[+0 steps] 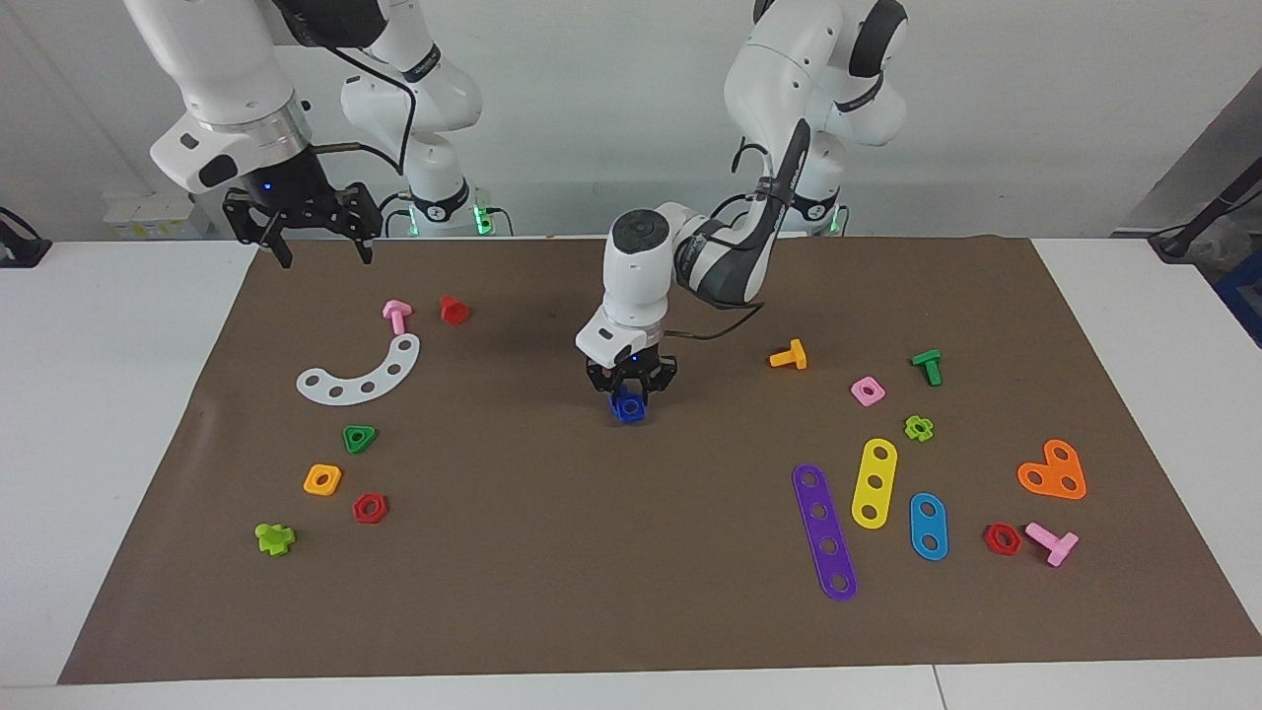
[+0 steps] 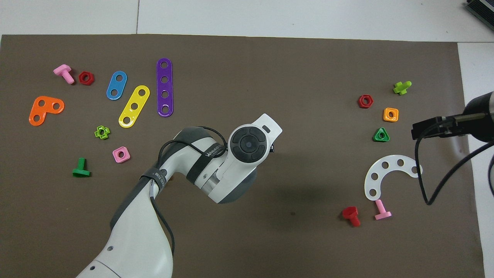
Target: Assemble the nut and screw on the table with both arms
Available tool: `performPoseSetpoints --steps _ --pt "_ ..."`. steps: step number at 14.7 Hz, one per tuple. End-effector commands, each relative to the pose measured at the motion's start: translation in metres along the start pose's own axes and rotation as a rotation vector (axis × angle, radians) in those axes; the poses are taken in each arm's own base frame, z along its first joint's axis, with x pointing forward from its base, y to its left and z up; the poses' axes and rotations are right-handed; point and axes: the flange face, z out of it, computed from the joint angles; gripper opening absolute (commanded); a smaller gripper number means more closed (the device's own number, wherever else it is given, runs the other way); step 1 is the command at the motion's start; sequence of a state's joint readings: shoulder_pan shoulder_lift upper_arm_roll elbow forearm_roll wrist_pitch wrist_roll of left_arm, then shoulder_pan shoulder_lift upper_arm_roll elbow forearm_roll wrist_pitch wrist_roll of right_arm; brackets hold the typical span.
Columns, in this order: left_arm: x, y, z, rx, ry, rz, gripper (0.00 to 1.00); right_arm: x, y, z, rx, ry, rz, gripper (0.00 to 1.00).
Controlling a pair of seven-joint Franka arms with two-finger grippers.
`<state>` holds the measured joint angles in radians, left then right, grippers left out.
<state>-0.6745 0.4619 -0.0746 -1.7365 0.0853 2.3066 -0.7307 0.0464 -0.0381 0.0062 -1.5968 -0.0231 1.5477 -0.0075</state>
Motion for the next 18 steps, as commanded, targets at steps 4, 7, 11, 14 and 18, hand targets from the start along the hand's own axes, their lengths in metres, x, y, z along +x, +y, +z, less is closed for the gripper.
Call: performPoseSetpoints --steps 4,7,11,14,18 --pt "0.028 0.004 -0.038 -0.056 -0.008 -0.078 0.10 -0.005 0.002 0.001 0.025 -0.013 0.007 1.00" --pt "0.029 0.003 -0.039 -0.024 -0.064 -0.084 0.10 -0.005 0.002 0.000 0.025 -0.012 0.007 1.00" --pt "0.014 0.010 -0.029 -0.014 -0.109 -0.079 0.10 -0.005 0.002 0.000 0.025 -0.012 0.006 1.00" --pt "0.001 0.014 -0.024 -0.013 -0.132 -0.096 0.10 -0.005 0.002 0.001 0.025 -0.013 0.007 1.00" --pt "-0.017 0.004 -0.007 0.004 -0.152 -0.109 0.10 -0.005 0.003 0.000 0.023 -0.012 0.007 1.00"
